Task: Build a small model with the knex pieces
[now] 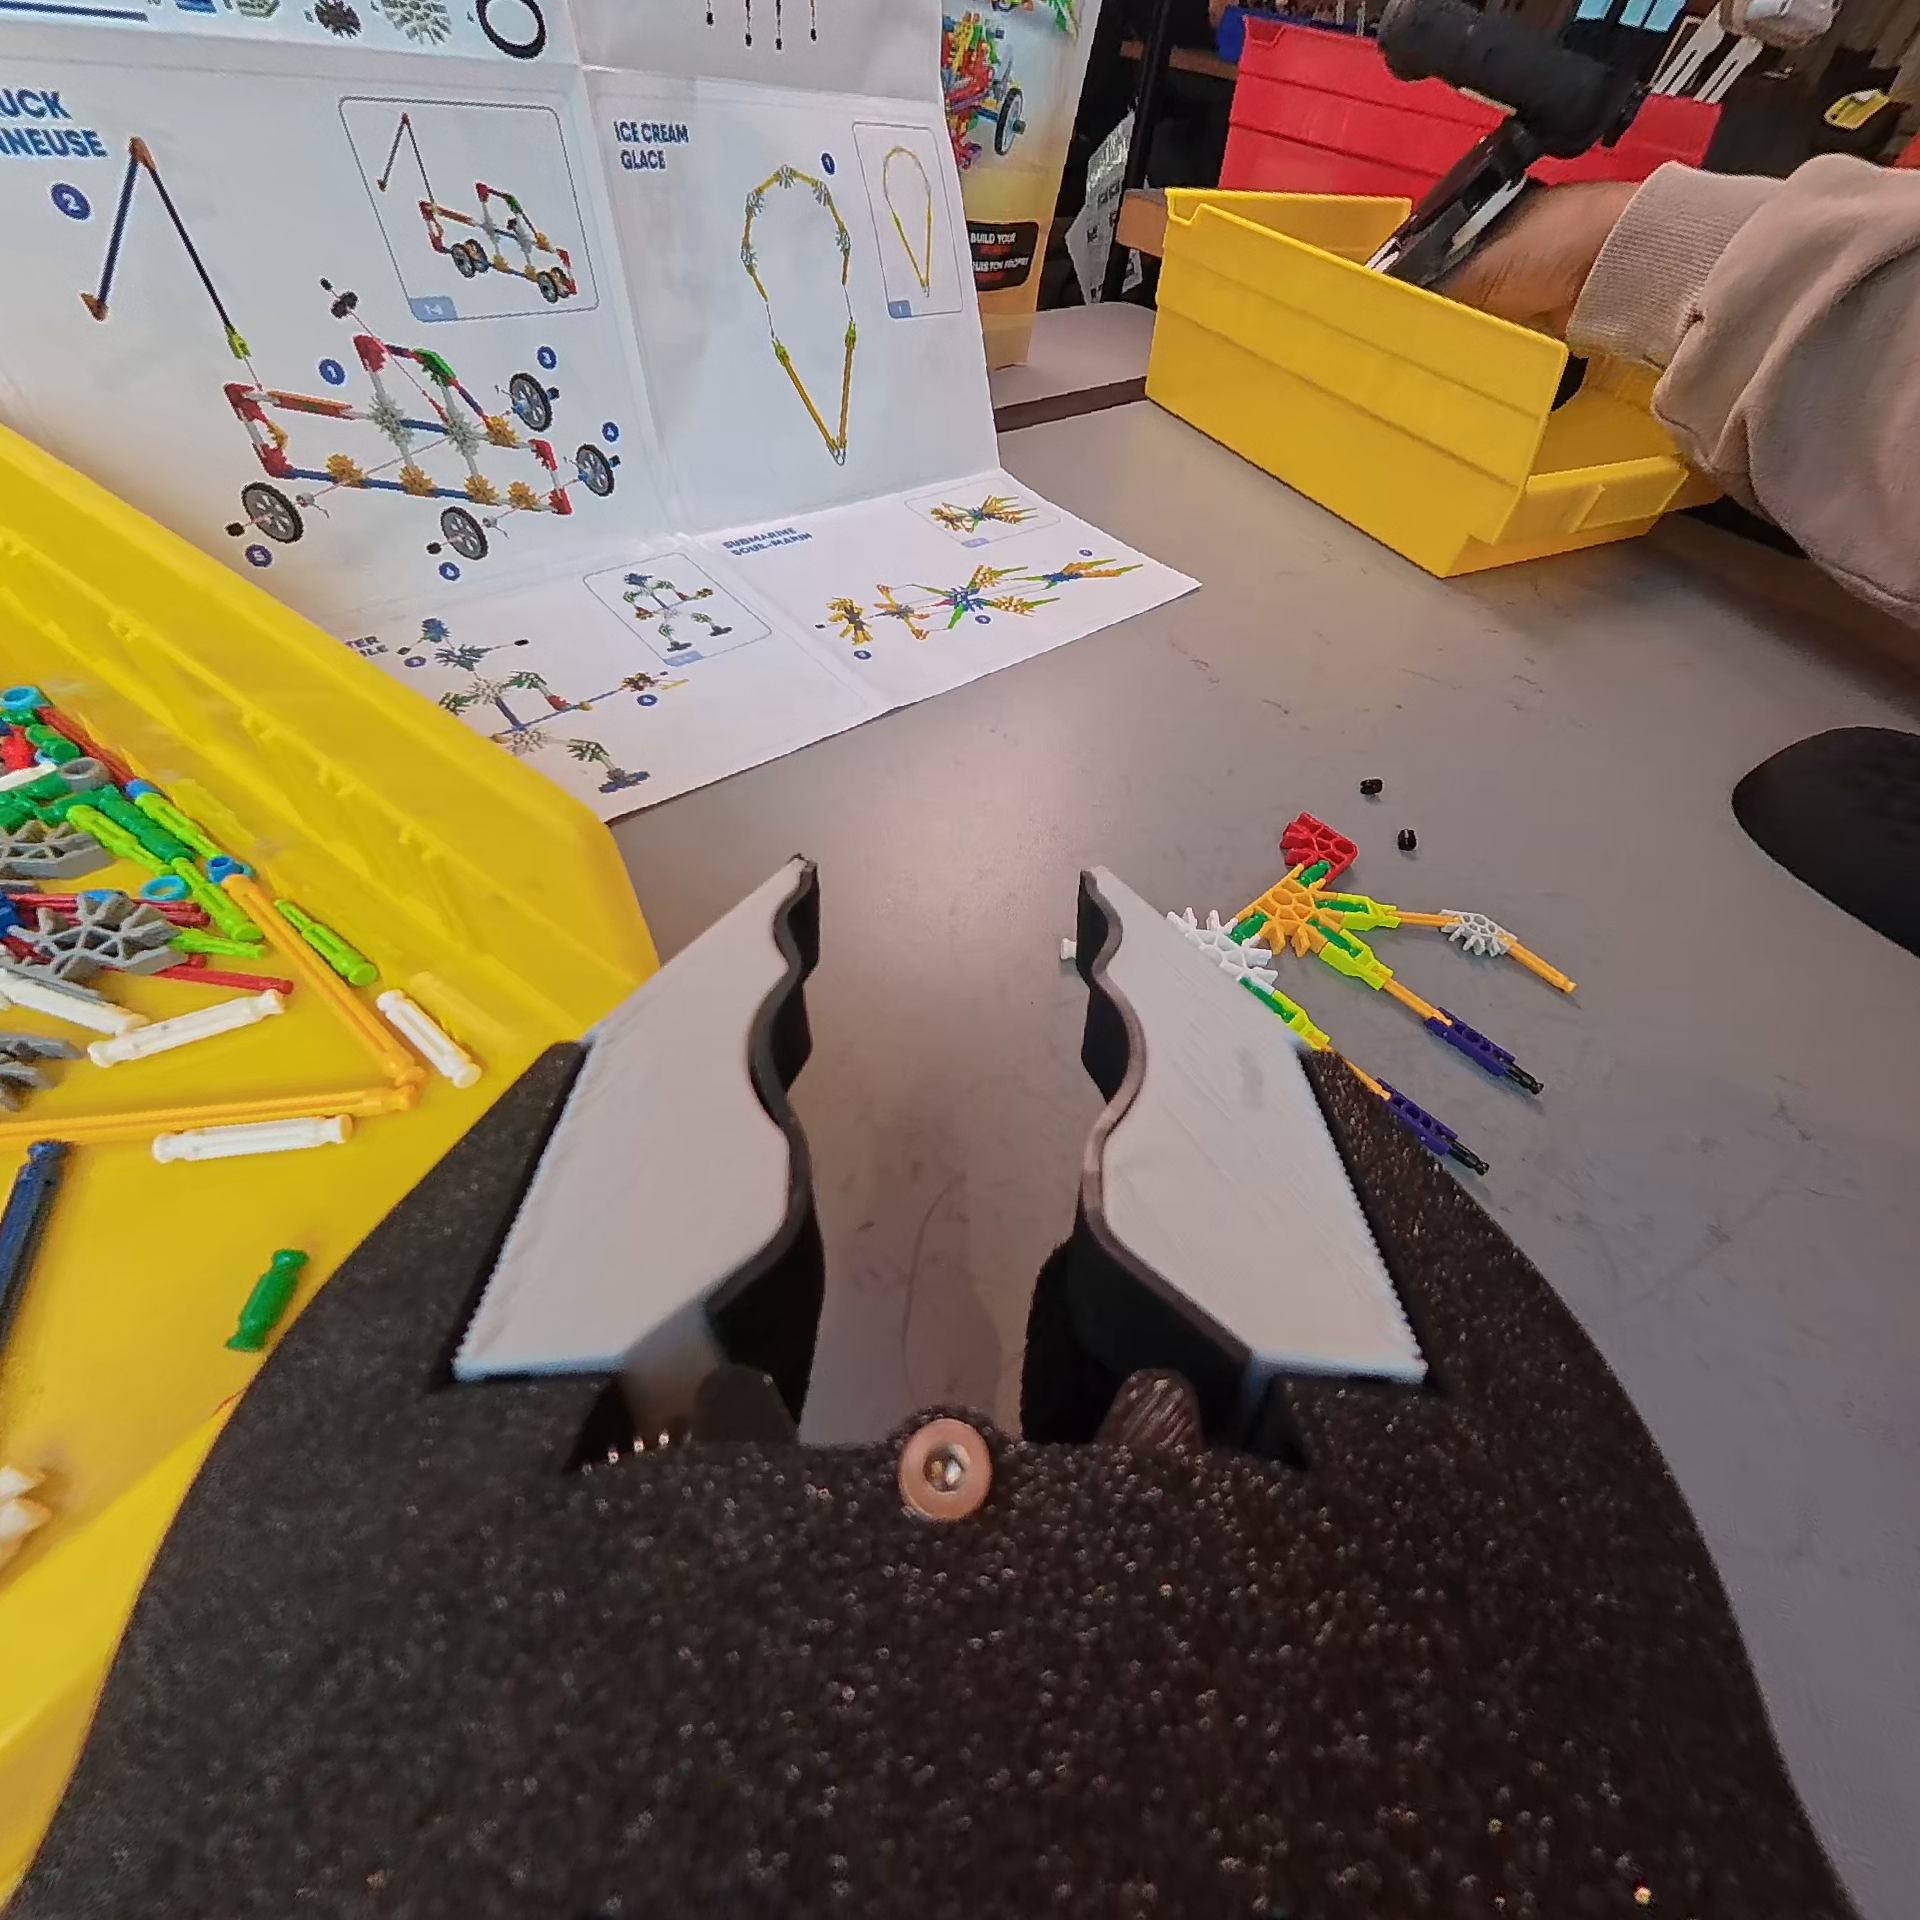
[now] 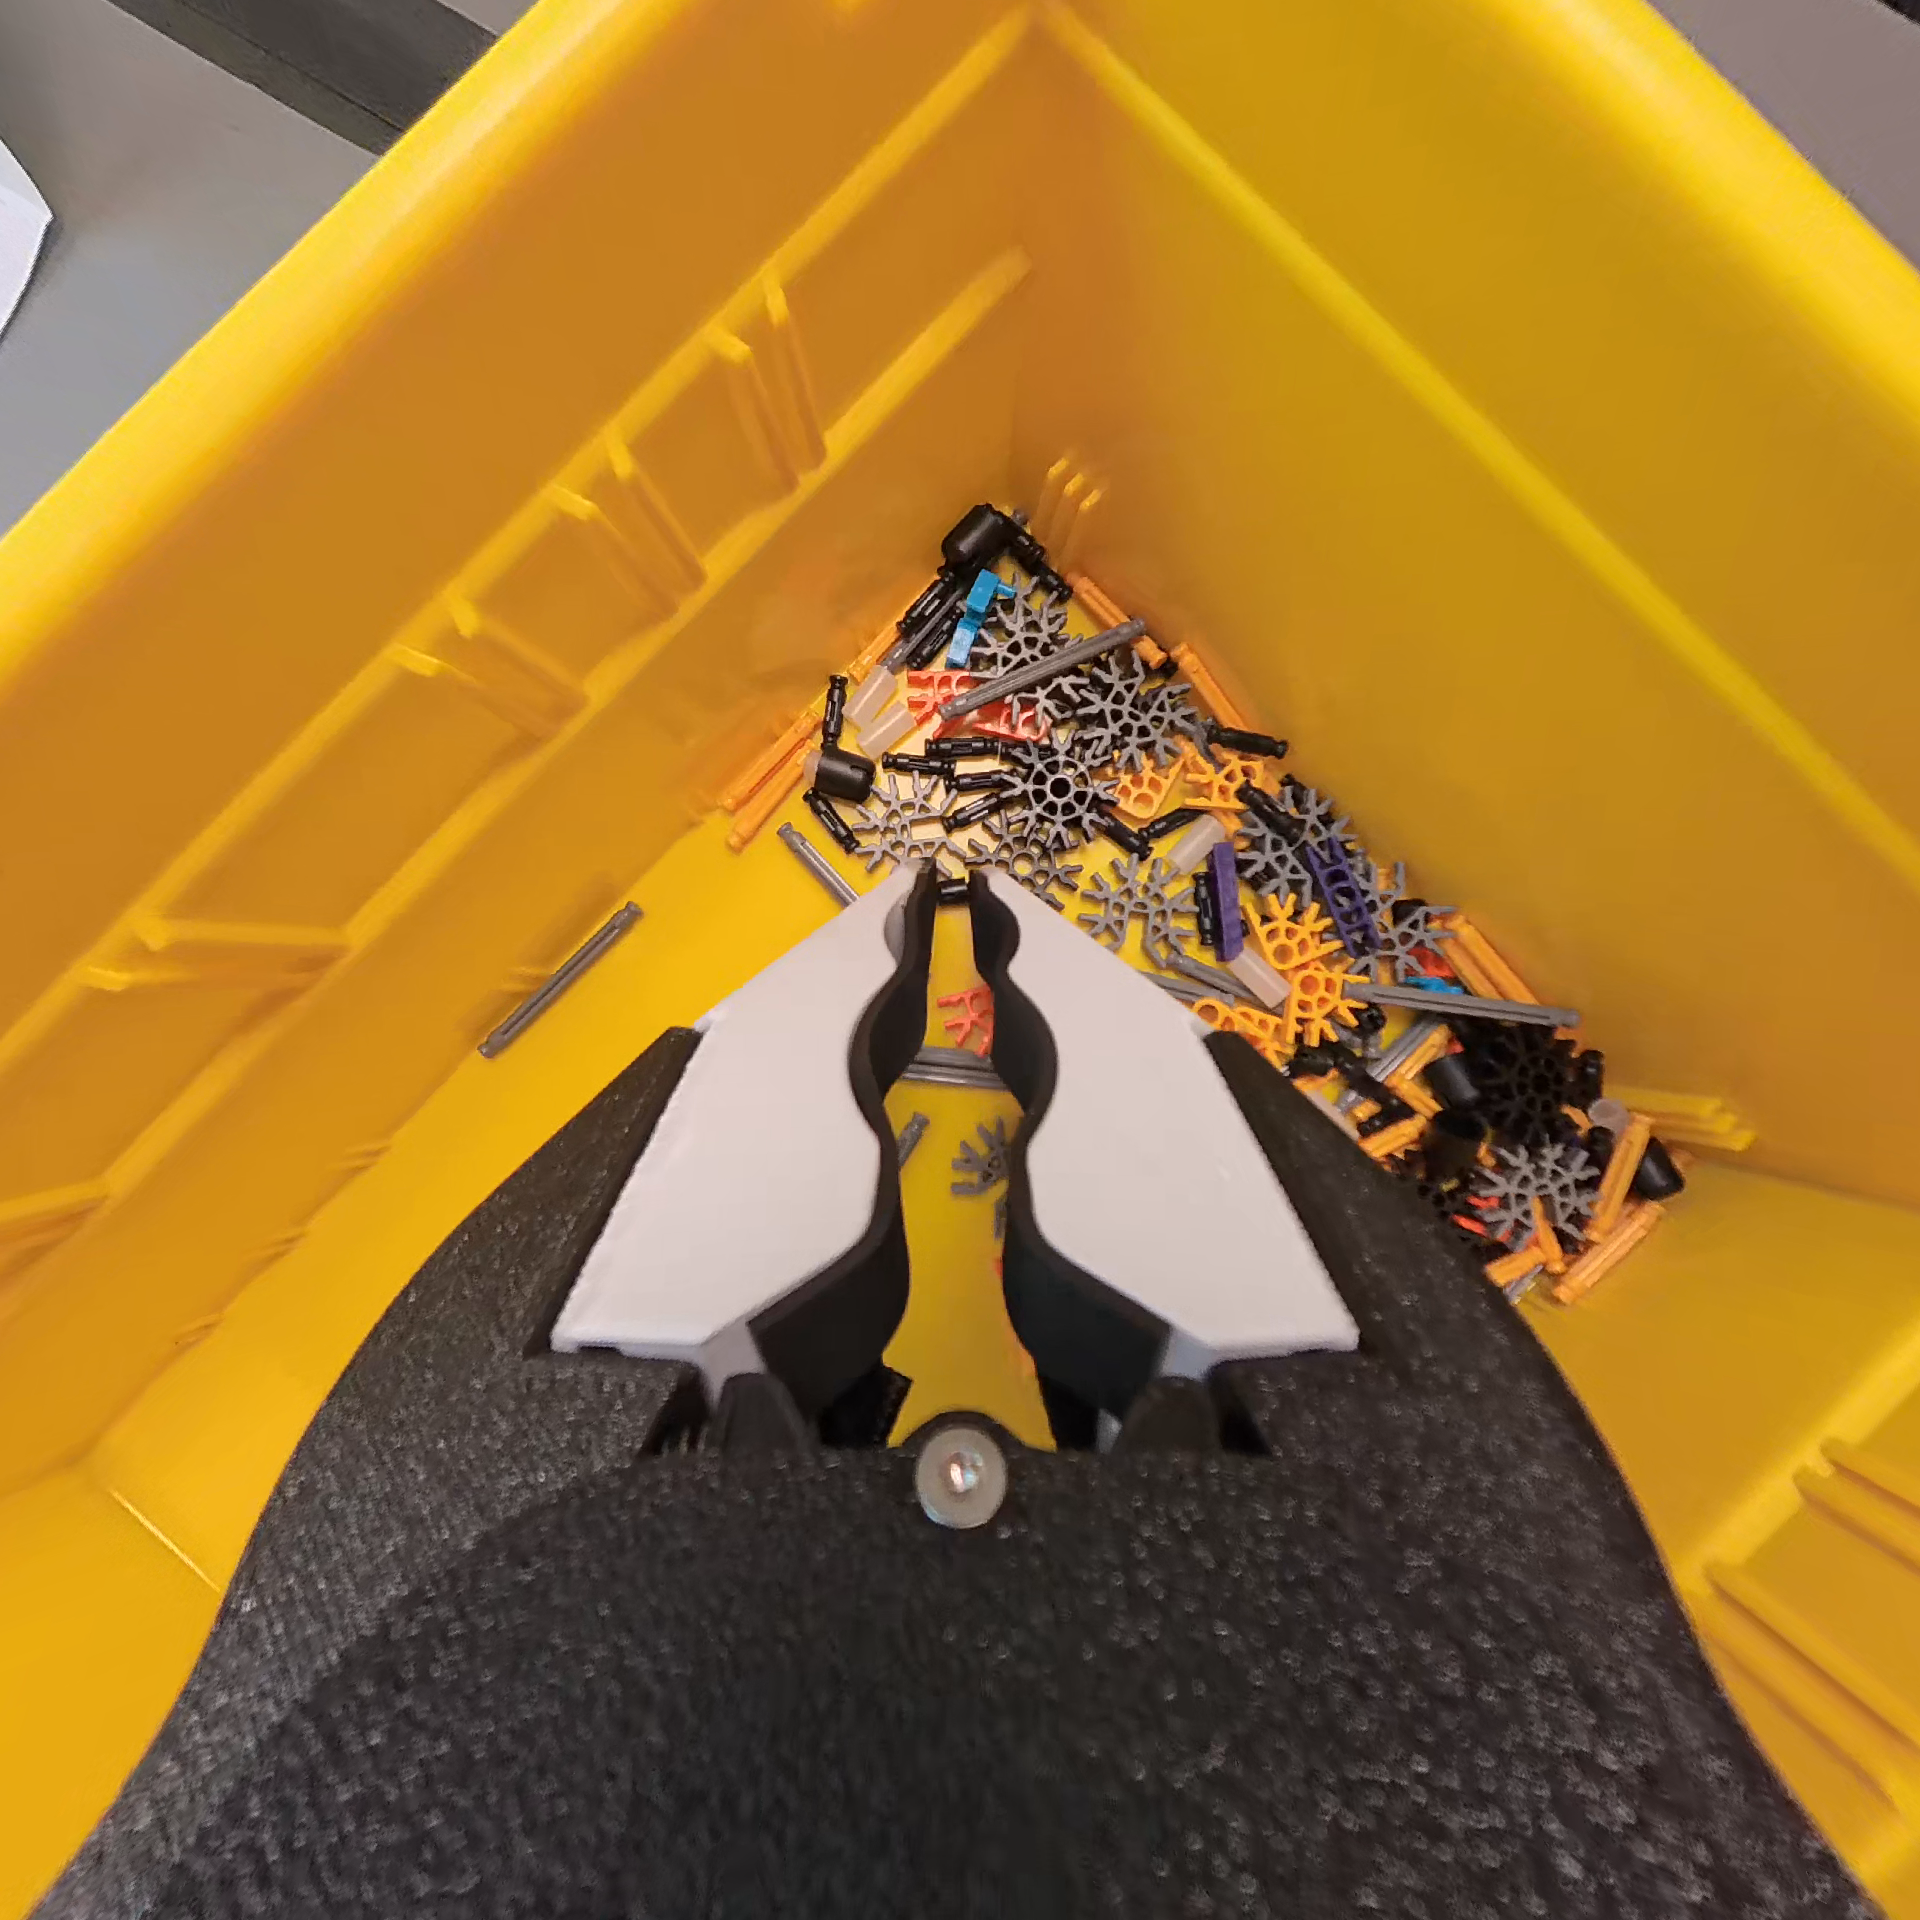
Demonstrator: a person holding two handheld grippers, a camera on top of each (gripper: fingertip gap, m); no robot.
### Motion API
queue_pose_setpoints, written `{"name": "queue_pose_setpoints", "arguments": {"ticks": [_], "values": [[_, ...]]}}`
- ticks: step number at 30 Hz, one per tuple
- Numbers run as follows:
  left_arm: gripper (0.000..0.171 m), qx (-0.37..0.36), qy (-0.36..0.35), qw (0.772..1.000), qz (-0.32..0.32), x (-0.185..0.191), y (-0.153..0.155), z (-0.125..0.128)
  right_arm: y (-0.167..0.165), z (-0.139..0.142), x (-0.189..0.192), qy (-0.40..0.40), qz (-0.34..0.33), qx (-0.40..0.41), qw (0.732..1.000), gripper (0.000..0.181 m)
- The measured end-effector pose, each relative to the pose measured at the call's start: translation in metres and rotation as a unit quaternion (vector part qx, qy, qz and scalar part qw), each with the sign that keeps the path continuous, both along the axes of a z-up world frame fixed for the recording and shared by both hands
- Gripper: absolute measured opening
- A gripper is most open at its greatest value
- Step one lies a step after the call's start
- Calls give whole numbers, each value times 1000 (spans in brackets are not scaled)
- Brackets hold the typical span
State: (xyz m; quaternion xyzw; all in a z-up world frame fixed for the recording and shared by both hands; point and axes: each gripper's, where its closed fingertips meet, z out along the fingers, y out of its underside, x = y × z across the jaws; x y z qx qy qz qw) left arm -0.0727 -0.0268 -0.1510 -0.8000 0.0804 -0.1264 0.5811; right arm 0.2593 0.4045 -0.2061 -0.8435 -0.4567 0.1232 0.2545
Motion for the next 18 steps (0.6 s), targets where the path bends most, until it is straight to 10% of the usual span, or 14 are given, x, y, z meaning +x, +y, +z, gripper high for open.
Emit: {"name": "queue_pose_setpoints", "arguments": {"ticks": [18], "values": [[50,2,-6,1000,-3,0,0,1,9,6,14,-6,-34,9,999,22]]}}
